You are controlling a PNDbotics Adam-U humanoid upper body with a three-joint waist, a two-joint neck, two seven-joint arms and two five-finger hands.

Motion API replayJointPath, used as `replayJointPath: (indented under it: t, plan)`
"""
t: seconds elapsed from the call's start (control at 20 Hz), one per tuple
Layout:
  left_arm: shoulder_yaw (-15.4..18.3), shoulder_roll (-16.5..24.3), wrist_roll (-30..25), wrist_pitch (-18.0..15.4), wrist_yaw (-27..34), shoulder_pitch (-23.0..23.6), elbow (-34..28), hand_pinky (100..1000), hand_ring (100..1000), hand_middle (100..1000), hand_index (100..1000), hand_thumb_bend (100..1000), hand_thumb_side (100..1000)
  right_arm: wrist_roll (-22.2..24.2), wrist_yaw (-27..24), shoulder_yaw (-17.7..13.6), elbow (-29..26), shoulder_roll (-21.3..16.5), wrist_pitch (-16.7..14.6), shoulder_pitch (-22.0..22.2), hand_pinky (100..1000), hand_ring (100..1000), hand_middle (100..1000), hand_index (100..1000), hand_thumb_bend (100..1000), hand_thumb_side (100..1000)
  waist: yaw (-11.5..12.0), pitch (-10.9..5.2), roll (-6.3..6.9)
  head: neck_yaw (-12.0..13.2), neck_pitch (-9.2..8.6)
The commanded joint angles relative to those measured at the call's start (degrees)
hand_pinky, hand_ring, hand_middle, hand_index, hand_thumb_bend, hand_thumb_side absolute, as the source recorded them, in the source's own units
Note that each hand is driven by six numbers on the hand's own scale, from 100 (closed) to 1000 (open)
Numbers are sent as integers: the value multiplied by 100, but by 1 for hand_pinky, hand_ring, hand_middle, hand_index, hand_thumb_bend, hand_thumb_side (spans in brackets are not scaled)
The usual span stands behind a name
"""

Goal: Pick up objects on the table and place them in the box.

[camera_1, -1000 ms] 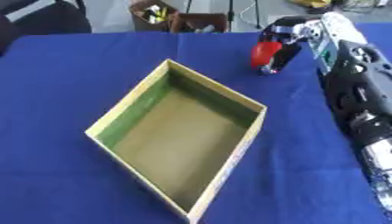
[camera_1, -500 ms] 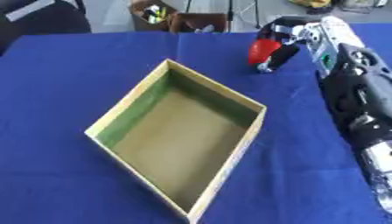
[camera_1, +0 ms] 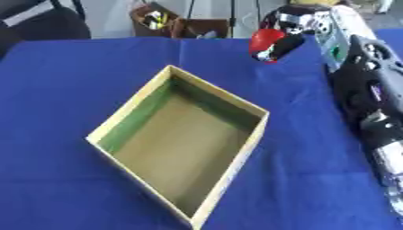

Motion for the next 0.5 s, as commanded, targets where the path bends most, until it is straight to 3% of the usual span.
replayJointPath:
  t: [0.05,0.5]
  plan:
    - [12,138,0,16,-8,-17,-106,286,550,591,707,100,935,133,-256,89,-339,-208,-69,-232,363,523,561,516,100,446,-26,-175,-26,31,55]
    - [22,184,18,31,0,2,-106,290,551,590,708,100,934,463,-1088,668,-1182,-533,-217,-208,371,522,572,519,100,451,-103,-312,-83,104,124]
